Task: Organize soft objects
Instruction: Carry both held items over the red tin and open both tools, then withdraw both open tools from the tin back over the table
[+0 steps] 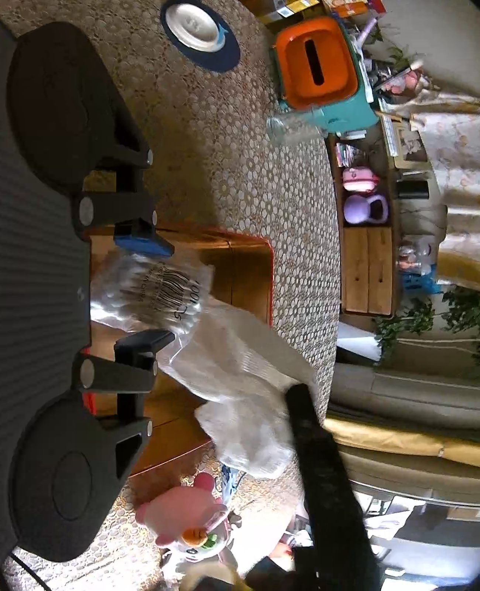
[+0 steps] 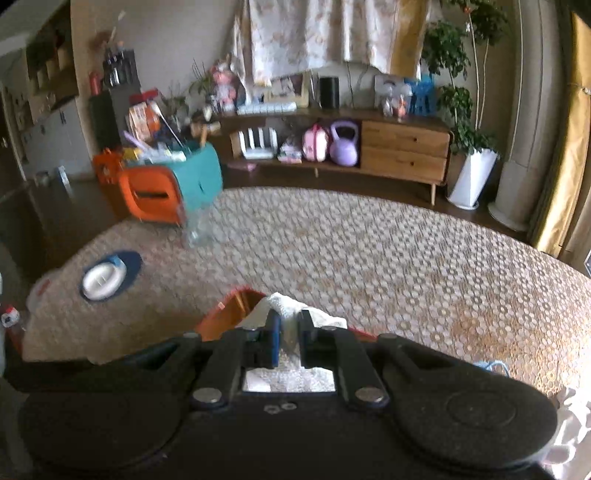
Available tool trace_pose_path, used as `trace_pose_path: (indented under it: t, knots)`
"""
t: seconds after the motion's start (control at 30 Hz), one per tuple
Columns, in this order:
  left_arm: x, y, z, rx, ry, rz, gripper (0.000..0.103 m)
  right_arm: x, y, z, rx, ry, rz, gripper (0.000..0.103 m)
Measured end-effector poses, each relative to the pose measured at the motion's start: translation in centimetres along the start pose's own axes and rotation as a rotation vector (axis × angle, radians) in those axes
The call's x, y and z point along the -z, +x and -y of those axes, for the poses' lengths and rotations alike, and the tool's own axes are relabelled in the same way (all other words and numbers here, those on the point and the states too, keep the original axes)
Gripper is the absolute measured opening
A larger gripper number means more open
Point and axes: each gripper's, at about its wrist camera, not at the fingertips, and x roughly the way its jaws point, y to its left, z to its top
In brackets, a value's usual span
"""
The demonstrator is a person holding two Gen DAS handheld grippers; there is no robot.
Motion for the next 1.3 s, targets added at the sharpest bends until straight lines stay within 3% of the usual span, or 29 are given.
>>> trace_pose_path:
  t: [0.27,0.57,0.63,0.77,0.8,0.83,0.9,1.3]
  knots:
    - [-0.1,2.4,1.7,-0.019,0.050,-0.075,0.042,2.4,3.7,0.6,0.026,0.000,-0.123,0.009]
    - [0.2,3.9,2.1,-0.025,0.081,-0.144,0.042,2.9,4.3,0.2,0.013,-0.011,-0.176,0.013]
    - [0.3,4.0,2.0,-0.025,0.078,-0.154,0.045,2.9,4.2,0.3,0.007,-0.002,-0.177,0.018]
    - [0.6,3.6,1.9,-0.035,0.069,-0.138,0.074,3.0,3.9,0.5,-0.013,0.018,-0.183,0.029]
    - [0.6,3.5,1.9,-0.034,0.067,-0.131,0.076,3.0,3.8,0.5,-0.013,0.020,-0.182,0.038]
    - [0.7,3.3,1.9,-0.030,0.063,-0.128,0.076,3.0,3.6,0.5,-0.015,0.022,-0.177,0.048]
    - [0.8,3.2,1.9,-0.025,0.055,-0.125,0.077,3.1,3.2,0.4,-0.014,0.019,-0.160,0.058]
    - [0.8,1.0,1.9,-0.034,0.022,-0.075,0.078,2.5,-0.4,1.4,-0.007,0.065,-0.081,0.088]
